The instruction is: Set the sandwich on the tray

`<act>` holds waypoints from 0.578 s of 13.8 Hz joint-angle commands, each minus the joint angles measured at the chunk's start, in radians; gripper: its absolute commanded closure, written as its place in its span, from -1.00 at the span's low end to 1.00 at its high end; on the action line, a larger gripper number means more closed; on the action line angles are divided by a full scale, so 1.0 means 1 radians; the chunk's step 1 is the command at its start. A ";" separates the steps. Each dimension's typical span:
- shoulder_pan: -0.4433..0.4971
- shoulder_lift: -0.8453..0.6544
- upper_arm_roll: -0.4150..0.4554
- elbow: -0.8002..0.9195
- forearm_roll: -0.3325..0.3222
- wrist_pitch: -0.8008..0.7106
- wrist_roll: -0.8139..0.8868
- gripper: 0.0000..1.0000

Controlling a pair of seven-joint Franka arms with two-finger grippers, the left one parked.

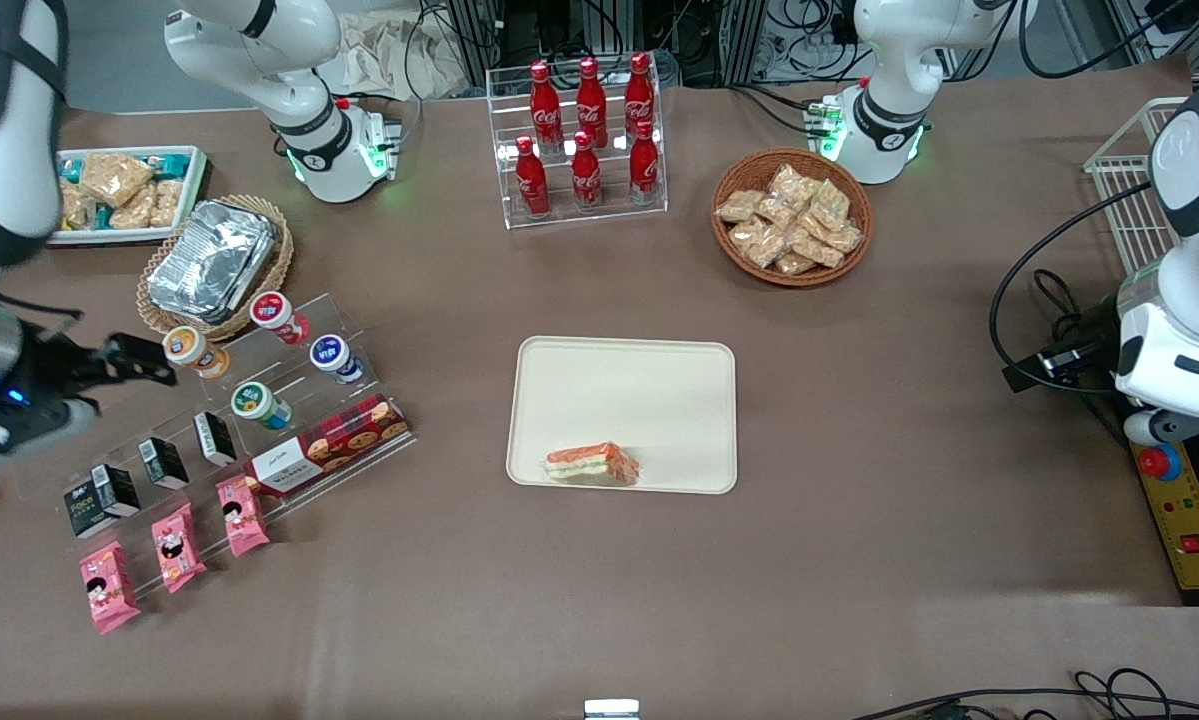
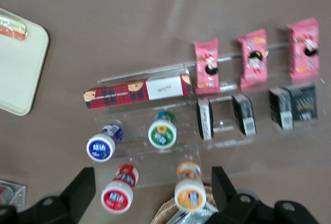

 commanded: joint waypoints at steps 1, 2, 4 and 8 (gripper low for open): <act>-0.046 -0.137 0.014 -0.124 -0.016 0.000 0.052 -1.00; -0.054 -0.177 0.013 -0.155 -0.018 -0.003 0.078 -1.00; -0.055 -0.226 0.025 -0.195 -0.053 -0.005 0.115 -1.00; -0.091 -0.236 0.096 -0.180 -0.074 -0.030 0.119 -1.00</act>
